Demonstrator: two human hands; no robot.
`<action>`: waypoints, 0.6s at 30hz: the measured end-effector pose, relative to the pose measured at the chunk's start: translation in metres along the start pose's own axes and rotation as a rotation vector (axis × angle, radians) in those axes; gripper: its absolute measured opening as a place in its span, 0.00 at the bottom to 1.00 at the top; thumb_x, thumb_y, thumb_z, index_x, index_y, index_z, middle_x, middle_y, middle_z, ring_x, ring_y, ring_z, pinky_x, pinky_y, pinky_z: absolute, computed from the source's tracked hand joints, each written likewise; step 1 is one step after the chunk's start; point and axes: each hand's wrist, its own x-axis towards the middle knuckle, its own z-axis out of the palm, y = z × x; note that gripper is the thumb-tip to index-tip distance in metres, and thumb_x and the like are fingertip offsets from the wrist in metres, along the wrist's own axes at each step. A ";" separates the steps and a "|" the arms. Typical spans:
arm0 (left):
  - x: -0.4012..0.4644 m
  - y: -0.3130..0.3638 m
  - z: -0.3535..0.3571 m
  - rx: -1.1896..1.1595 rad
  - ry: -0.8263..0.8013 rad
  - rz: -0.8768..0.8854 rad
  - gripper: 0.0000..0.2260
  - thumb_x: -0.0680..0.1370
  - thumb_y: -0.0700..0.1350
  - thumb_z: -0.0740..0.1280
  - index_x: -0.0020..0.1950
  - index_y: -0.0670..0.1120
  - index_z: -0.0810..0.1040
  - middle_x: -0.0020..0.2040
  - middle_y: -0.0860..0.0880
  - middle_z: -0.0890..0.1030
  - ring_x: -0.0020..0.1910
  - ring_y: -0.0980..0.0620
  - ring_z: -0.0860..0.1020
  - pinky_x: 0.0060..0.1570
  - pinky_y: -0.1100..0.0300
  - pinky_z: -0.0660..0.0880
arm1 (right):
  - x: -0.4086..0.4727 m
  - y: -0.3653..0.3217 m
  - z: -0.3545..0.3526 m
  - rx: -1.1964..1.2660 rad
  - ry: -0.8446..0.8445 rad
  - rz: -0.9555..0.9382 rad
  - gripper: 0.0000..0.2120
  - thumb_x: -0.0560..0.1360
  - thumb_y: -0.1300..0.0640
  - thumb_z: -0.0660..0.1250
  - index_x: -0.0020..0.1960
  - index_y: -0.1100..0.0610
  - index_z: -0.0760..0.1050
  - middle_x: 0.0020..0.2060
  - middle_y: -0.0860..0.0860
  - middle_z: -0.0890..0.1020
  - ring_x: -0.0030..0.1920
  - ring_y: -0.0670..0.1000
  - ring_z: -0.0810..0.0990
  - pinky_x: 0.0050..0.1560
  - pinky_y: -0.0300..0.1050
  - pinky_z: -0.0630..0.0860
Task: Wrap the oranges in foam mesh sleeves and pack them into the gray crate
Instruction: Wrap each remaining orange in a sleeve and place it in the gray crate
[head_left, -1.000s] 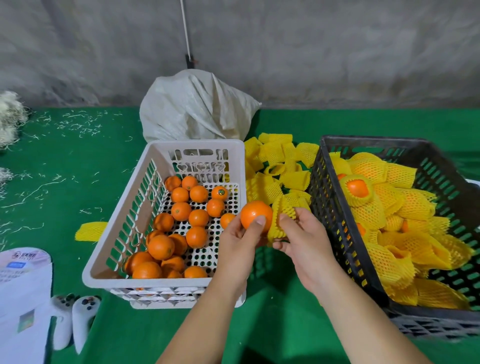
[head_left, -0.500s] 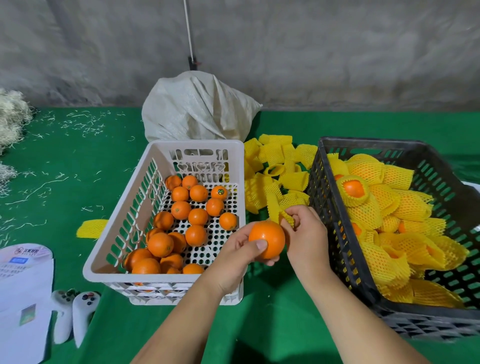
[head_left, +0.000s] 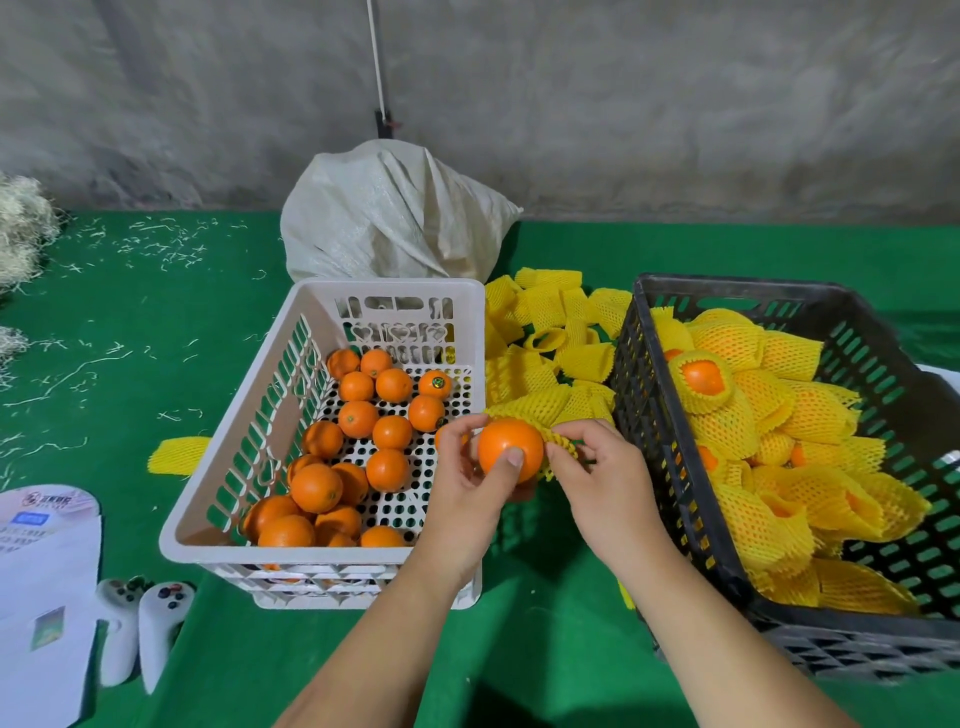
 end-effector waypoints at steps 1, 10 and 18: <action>0.000 0.001 0.000 0.005 0.009 0.013 0.23 0.71 0.57 0.77 0.62 0.65 0.71 0.62 0.43 0.77 0.55 0.50 0.85 0.47 0.56 0.83 | -0.003 -0.002 -0.001 0.027 0.007 0.005 0.07 0.78 0.59 0.73 0.51 0.47 0.80 0.47 0.43 0.81 0.47 0.44 0.80 0.47 0.44 0.76; 0.005 0.001 -0.009 -0.127 -0.126 -0.084 0.32 0.78 0.48 0.69 0.79 0.62 0.62 0.62 0.45 0.85 0.64 0.43 0.82 0.60 0.52 0.80 | -0.016 -0.021 0.012 0.060 -0.055 -0.238 0.09 0.78 0.62 0.71 0.57 0.52 0.81 0.54 0.41 0.77 0.56 0.48 0.81 0.58 0.47 0.80; -0.003 -0.001 0.001 0.098 -0.071 0.058 0.22 0.77 0.41 0.75 0.68 0.50 0.71 0.45 0.48 0.81 0.30 0.53 0.73 0.29 0.63 0.71 | -0.015 -0.023 -0.001 -0.177 0.050 -0.346 0.12 0.77 0.68 0.68 0.56 0.56 0.83 0.57 0.47 0.77 0.61 0.51 0.78 0.61 0.45 0.77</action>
